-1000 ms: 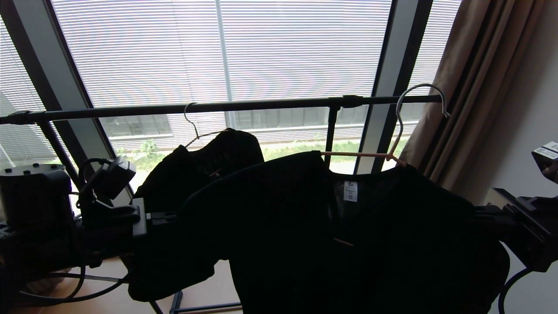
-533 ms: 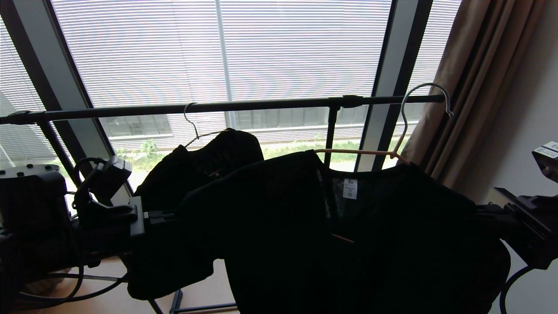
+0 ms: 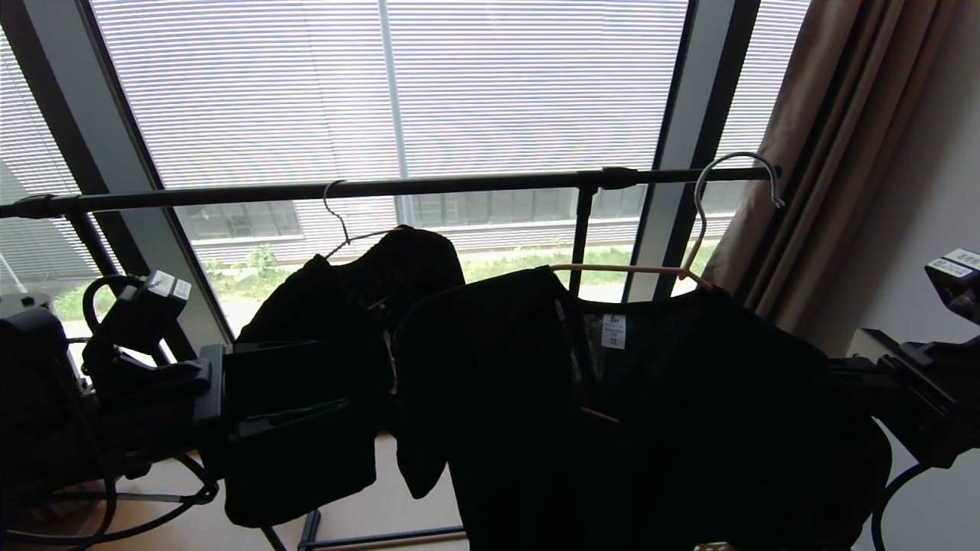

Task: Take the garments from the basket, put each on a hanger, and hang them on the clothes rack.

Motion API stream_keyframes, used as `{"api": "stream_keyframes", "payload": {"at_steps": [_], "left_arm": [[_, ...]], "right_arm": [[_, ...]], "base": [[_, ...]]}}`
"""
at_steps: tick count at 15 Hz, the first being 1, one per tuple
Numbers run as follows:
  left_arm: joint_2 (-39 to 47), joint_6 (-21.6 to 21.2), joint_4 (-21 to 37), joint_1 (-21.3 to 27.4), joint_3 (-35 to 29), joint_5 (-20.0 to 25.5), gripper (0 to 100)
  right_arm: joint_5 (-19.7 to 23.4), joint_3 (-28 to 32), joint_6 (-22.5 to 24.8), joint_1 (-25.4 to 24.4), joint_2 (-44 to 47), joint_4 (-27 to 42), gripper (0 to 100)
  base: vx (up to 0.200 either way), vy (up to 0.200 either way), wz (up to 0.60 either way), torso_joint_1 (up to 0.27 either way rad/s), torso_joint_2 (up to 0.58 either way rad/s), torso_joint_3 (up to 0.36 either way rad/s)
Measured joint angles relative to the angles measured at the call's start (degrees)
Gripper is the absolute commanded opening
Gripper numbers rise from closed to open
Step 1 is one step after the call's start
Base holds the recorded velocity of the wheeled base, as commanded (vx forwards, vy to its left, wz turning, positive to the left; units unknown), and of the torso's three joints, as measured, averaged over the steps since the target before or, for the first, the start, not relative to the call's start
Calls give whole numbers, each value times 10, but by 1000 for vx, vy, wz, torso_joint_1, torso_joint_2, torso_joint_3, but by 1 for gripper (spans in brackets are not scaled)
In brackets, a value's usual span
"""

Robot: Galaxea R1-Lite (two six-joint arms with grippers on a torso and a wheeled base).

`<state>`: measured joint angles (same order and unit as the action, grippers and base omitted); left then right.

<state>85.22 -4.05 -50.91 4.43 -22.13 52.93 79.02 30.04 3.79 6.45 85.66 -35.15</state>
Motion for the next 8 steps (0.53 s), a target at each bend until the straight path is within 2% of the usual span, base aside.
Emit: {"api": "stream_keyframes", "payload": {"at_steps": [2,3,6,8], "left_arm": [[-12,32,19,-2,-36,2,100],[-17,43,53,5,-67,2,100],[-22,47,216,39,-178,0,100],[-20,13,353,74,-279,0,100]], "right_arm": [[-1,0,1,-8,10,0,0],[-1,0,1,-12,15,0,0],[-1,5,2,-23,30,0,0],[-2,6,3,-35,39,0,0]], "base": [[0,0,0,0,0,0],[0,0,0,0,0,0],[0,0,0,0,0,0],[0,0,0,0,0,0]]}}
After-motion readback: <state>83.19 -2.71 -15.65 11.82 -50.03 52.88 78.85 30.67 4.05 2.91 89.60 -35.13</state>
